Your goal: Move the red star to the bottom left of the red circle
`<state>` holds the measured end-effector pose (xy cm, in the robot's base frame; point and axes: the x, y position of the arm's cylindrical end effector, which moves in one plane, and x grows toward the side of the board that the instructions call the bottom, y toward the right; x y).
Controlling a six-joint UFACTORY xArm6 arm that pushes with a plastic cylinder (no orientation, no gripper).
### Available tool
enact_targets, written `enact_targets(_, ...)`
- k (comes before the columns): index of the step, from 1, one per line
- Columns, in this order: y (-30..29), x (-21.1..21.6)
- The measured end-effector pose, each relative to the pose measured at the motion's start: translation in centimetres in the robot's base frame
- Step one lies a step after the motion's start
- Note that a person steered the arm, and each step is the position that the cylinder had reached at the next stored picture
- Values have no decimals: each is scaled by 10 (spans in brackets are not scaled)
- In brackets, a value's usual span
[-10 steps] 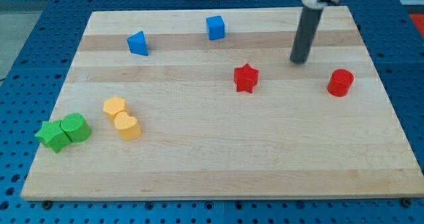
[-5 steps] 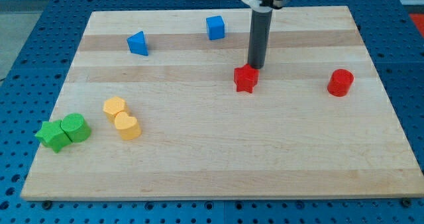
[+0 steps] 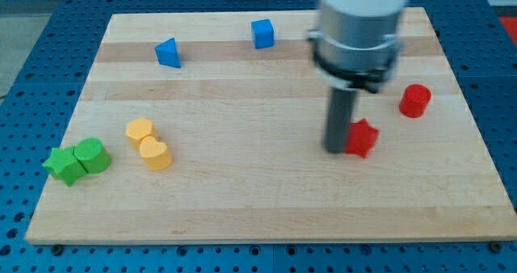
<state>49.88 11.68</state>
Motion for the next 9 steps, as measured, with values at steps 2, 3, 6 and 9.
enact_targets(2, 40, 5)
enact_targets(3, 50, 33)
enact_targets(6, 71, -20)
enact_targets(9, -5, -161)
